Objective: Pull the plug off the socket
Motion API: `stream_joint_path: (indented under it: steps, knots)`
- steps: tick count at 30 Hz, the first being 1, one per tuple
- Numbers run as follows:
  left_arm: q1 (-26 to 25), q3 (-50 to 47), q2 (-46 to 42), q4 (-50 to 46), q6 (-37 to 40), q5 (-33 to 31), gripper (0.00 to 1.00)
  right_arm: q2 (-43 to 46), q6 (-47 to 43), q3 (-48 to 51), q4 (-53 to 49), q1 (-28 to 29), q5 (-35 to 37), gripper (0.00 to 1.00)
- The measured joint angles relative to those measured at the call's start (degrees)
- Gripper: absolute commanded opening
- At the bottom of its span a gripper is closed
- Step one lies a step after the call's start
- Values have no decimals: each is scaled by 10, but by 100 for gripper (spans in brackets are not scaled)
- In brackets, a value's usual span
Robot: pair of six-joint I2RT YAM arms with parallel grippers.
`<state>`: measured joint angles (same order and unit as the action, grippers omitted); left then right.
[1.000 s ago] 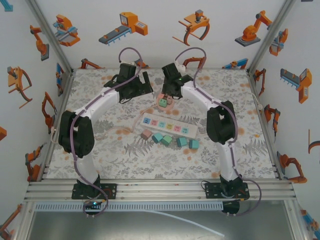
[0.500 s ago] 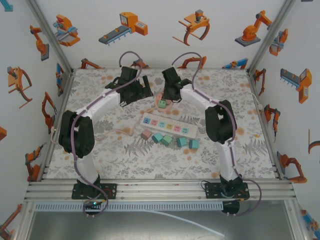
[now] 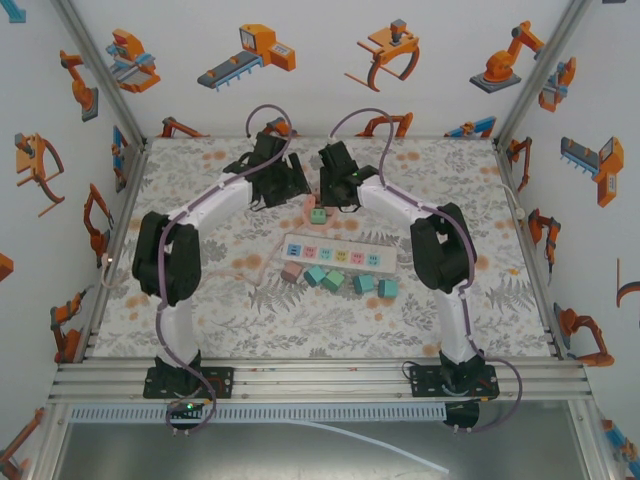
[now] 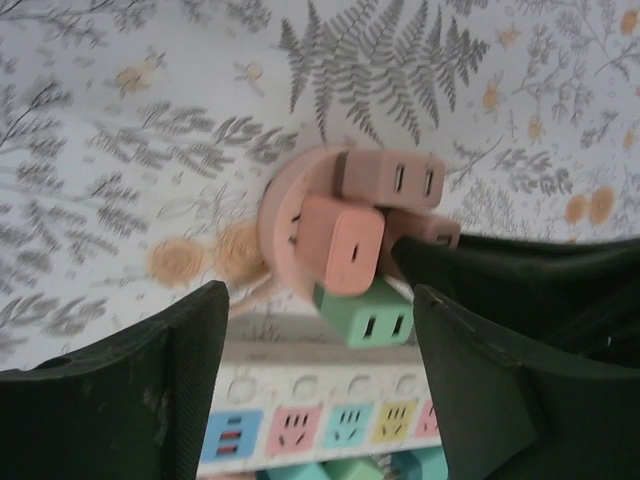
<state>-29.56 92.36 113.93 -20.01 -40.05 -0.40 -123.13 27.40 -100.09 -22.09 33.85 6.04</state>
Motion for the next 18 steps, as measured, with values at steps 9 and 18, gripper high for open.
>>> stream_joint_path:
  steps: [9, 18]
  knots:
    - [-5, 17, 56, 2, 0, 35, 51, 0, -5, 0, 1, 0, -5, 37]
    - [-12, 17, 61, 3, 0, 50, 49, 0, -4, 0, 1, 0, -7, 44]
